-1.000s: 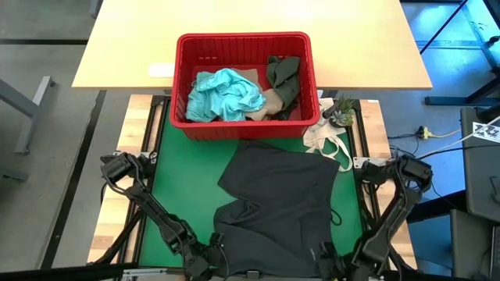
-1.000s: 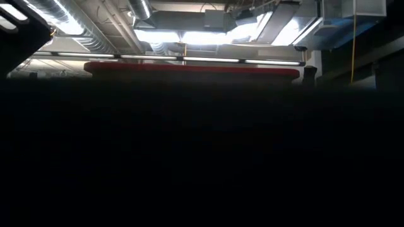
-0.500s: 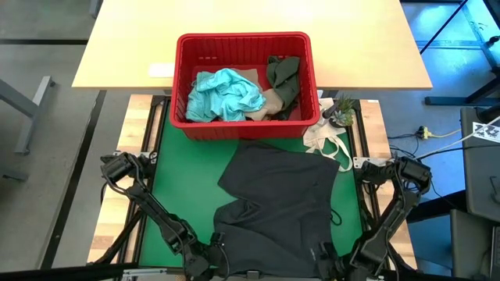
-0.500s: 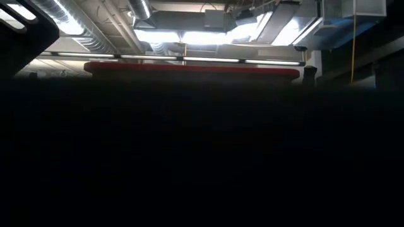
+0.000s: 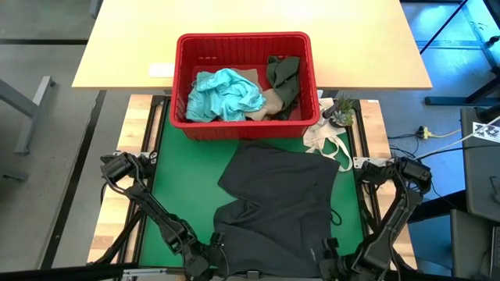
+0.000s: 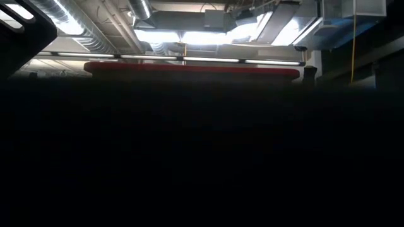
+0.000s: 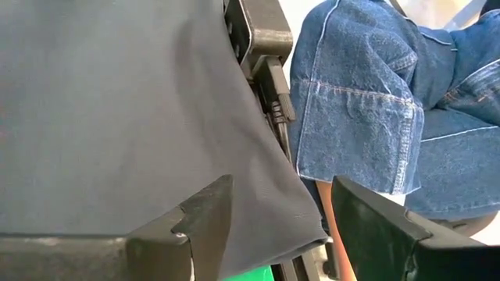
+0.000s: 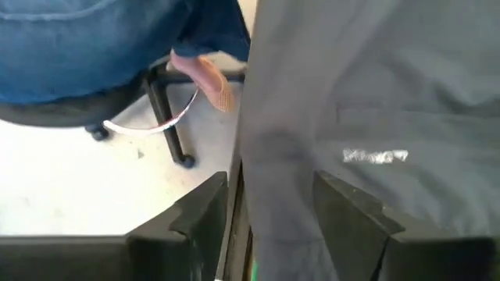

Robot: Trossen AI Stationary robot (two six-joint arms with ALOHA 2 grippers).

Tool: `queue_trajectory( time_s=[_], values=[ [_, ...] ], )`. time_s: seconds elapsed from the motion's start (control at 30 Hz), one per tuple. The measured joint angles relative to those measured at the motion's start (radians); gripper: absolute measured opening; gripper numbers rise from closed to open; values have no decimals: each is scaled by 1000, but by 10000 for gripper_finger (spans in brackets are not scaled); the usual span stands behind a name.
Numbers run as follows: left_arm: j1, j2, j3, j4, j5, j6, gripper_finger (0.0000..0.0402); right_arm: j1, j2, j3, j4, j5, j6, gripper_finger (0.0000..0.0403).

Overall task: Fold Laundry from Bin
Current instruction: Fold the black shorts from the red laundry bin

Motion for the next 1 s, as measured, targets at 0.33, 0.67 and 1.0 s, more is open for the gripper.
queue_trajectory(
  time_s=[0.33, 0.67, 1.0],
  values=[
    [1, 0, 0, 0, -14, 0, 210, 0, 97, 1, -5, -62, -26, 191],
    [1, 0, 0, 31, 10, 1, 210, 0, 145, 3, -6, -74, -25, 191],
    [1, -1, 0, 92, 16, 2, 210, 0, 147, 3, -5, -79, -22, 191]
  ],
)
